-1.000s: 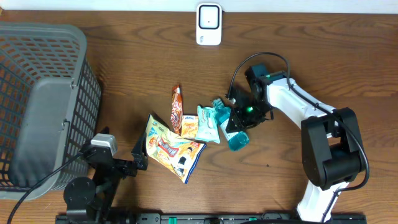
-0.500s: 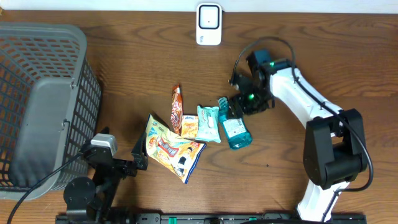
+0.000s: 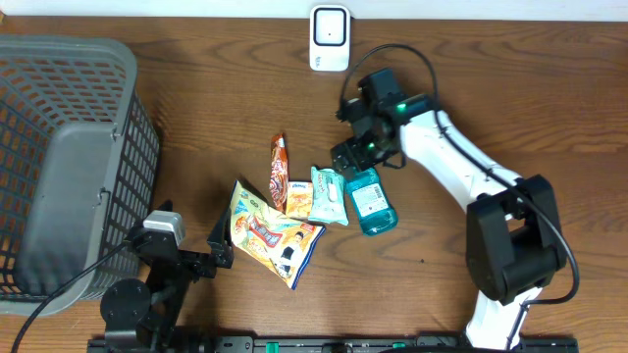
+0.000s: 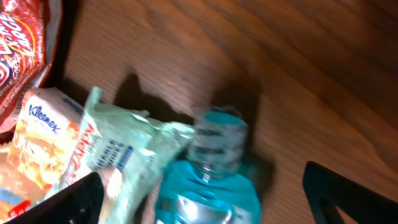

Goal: Scan the item barcode
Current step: 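Carry the Listerine bottle with the right gripper up to the scanner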

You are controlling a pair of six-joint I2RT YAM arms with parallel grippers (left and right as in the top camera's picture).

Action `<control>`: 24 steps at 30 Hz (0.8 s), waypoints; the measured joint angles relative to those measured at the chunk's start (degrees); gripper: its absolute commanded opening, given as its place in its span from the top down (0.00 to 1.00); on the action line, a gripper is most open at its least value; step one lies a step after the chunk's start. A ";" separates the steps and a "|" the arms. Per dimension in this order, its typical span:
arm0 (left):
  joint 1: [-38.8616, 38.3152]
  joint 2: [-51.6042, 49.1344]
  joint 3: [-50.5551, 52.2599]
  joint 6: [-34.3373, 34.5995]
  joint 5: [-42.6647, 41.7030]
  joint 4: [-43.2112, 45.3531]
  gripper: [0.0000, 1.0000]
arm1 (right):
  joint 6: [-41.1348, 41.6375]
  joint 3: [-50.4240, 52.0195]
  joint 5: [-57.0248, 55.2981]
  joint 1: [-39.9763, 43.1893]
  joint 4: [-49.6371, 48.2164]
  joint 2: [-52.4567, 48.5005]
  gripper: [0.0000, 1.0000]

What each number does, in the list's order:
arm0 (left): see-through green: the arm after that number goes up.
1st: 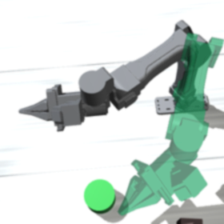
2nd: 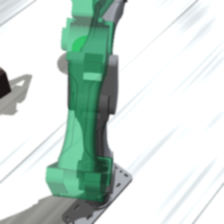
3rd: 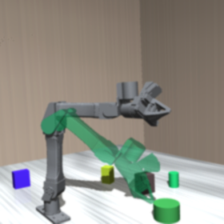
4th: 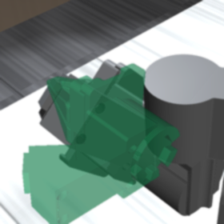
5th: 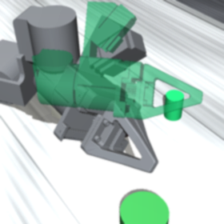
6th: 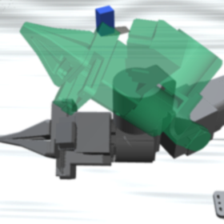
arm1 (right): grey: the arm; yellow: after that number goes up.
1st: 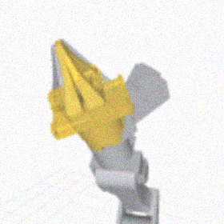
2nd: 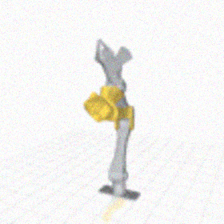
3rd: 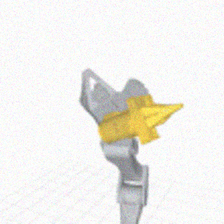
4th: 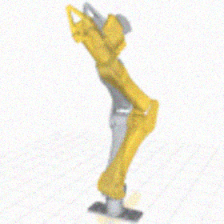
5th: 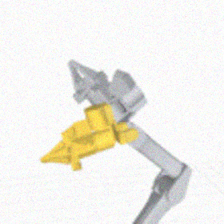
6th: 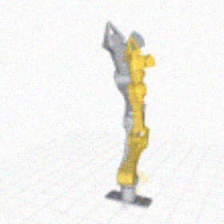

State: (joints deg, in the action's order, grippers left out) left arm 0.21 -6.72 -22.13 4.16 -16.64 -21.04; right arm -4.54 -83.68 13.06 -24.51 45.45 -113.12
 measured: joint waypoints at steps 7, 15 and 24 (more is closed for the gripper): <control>0.00 0.00 0.00 0.00 0.00 0.00 0.02 | 3.58 0.00 -8.59 -2.05 -2.34 -3.02 0.33; -0.02 0.00 0.00 0.00 0.00 0.00 0.02 | 6.56 -0.17 -11.78 -1.99 -2.86 -7.48 0.63; 0.00 0.00 0.00 0.00 0.00 0.00 0.02 | 9.33 -1.16 -11.96 -2.01 -1.75 -7.76 0.96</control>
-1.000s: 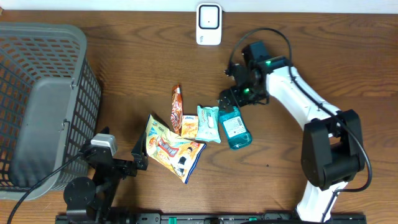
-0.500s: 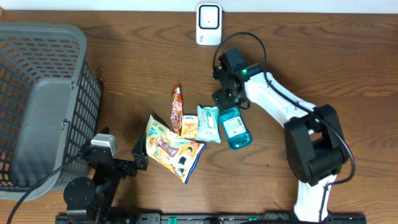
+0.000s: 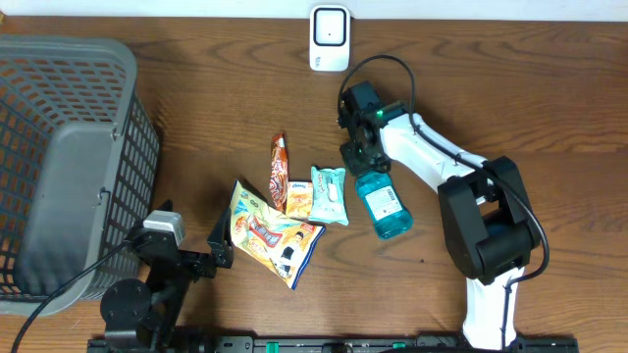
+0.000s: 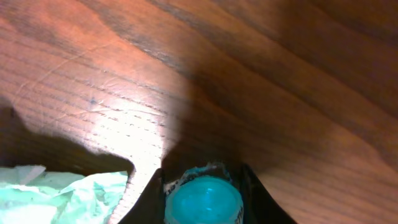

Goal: Scan the item barcode
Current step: 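Carry the Listerine bottle with the right gripper up to the scanner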

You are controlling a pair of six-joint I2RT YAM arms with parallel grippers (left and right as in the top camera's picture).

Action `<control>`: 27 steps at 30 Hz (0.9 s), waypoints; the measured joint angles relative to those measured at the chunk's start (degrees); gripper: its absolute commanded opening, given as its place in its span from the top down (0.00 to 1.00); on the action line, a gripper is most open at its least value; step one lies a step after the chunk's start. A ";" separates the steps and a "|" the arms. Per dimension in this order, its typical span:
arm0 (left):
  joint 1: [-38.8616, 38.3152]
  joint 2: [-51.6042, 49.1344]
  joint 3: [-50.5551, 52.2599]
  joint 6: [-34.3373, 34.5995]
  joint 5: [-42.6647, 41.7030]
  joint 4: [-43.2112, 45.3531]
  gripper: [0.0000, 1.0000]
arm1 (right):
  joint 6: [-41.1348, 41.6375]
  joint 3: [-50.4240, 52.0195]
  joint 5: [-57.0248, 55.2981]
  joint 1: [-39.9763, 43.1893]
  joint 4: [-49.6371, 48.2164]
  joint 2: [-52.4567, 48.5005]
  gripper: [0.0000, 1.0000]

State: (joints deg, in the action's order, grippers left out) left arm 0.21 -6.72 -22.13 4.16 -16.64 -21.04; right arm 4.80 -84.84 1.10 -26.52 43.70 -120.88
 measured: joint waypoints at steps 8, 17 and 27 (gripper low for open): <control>0.00 0.00 0.00 0.00 0.00 0.00 0.02 | 1.79 -10.10 0.00 0.57 9.20 -2.29 0.99; 0.00 0.00 0.00 0.00 0.00 -0.02 0.02 | 4.52 -26.88 -0.09 0.59 13.97 -2.29 0.99; -0.02 0.00 0.00 0.00 0.00 0.00 0.02 | 13.81 -28.68 -7.19 0.57 11.69 -2.27 0.99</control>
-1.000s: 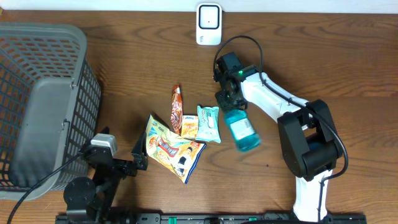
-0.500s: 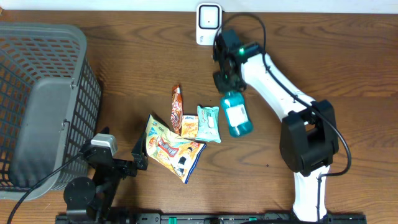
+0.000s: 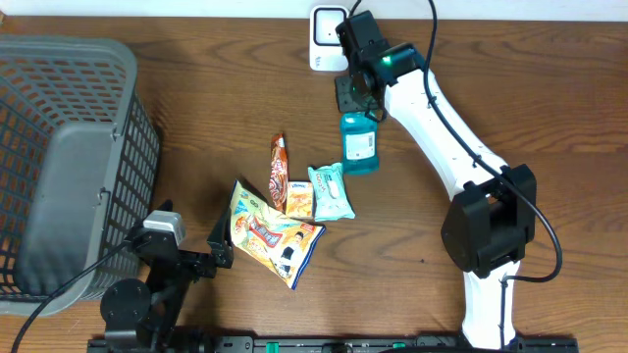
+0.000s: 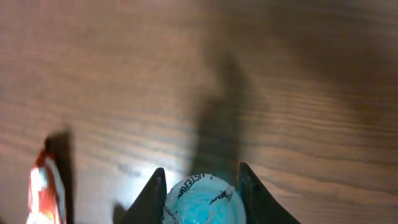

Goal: Scan the item barcode
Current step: 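Carry the Listerine bottle with the right gripper up to the scanner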

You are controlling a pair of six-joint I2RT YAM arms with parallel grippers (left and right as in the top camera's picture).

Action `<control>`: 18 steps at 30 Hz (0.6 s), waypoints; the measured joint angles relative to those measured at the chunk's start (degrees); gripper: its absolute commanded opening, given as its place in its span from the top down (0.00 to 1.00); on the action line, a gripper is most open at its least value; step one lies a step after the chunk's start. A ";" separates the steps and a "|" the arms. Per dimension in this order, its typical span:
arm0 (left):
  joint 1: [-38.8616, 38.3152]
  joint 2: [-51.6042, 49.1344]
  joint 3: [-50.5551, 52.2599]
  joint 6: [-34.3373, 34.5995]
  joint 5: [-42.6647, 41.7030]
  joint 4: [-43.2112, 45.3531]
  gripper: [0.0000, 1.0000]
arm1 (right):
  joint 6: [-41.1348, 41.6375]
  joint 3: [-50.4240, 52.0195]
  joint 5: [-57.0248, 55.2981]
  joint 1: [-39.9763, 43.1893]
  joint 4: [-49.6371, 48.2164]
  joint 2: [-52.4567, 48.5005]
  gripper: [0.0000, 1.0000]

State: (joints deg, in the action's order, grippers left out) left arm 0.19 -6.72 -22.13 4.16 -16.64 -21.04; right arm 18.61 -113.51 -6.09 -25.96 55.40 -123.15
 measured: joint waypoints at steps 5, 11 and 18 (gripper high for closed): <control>0.02 0.00 0.00 0.00 0.00 0.00 0.02 | 2.73 0.00 -1.70 0.00 -2.38 0.00 0.99; 0.02 0.00 0.00 0.00 0.00 -0.02 0.02 | 3.76 0.00 -2.47 0.00 -4.55 0.00 0.99; 0.00 0.00 0.00 0.00 0.00 -0.02 0.02 | 4.02 0.00 -4.37 -0.11 -5.09 0.87 0.99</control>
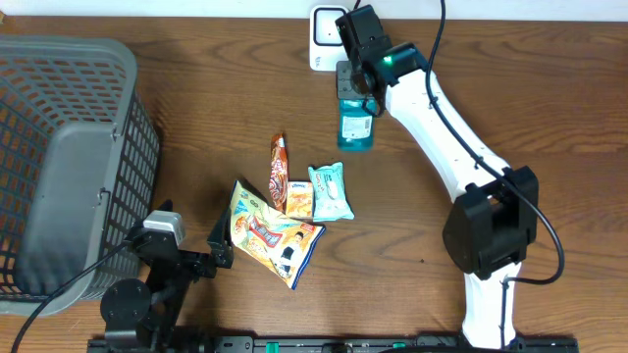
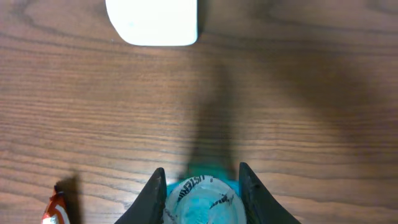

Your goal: Scan the item barcode

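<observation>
A teal mouthwash bottle (image 1: 354,127) hangs at the back of the table, just in front of the white barcode scanner (image 1: 328,37). My right gripper (image 1: 353,86) is shut on its cap end. In the right wrist view the sealed cap (image 2: 201,200) fills the gap between both black fingers (image 2: 155,198), and the scanner (image 2: 153,21) lies ahead at the top. My left gripper is out of view; only its arm base (image 1: 157,265) shows at the front left.
A grey mesh basket (image 1: 64,157) stands at the left. Snack packets lie mid-table: a red-orange stick (image 1: 279,169), a yellow bag (image 1: 267,233), a small tissue pack (image 1: 298,200) and a pale green wipes pack (image 1: 331,191).
My right gripper has carried the bottle a little farther toward the scanner, which now shows at the top of the right wrist view. Snacks and left arm are unchanged.
My right gripper stood open over the bottle lying beside the wipes pack. It then was shut on the cap with the bottle on the table. Later the bottle hung lifted near the scanner, and now it is closer still.
</observation>
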You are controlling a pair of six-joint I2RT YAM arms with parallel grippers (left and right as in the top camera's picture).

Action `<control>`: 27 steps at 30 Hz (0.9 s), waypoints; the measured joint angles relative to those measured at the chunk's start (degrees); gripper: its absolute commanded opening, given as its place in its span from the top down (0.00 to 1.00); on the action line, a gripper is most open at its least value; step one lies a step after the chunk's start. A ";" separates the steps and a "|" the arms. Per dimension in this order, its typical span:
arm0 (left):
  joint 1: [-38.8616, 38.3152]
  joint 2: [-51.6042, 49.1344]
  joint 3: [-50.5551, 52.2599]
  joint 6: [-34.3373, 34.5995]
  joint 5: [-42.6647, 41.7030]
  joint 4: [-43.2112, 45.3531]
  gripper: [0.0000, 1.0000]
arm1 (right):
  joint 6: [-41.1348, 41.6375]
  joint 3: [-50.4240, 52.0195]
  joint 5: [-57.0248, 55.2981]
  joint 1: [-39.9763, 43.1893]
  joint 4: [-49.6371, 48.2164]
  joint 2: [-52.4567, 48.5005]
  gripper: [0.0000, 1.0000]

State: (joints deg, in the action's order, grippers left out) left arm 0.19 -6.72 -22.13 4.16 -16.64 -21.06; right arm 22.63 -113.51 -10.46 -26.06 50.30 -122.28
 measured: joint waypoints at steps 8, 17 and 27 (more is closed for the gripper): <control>0.02 0.00 0.00 0.00 0.00 0.02 0.02 | 0.02 0.00 -3.52 -1.09 -0.13 1.51 0.99; 0.02 0.00 0.00 0.00 0.00 0.02 0.02 | 1.11 0.02 -4.37 -2.82 1.55 1.51 0.99; 0.02 0.00 0.00 0.00 0.00 0.02 0.02 | 7.37 2.34 -5.27 -4.02 -0.02 1.70 0.99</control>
State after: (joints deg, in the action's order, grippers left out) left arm 0.21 -6.72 -22.13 4.16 -16.64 -21.04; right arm 30.00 -111.18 -15.73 -30.09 50.28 -120.57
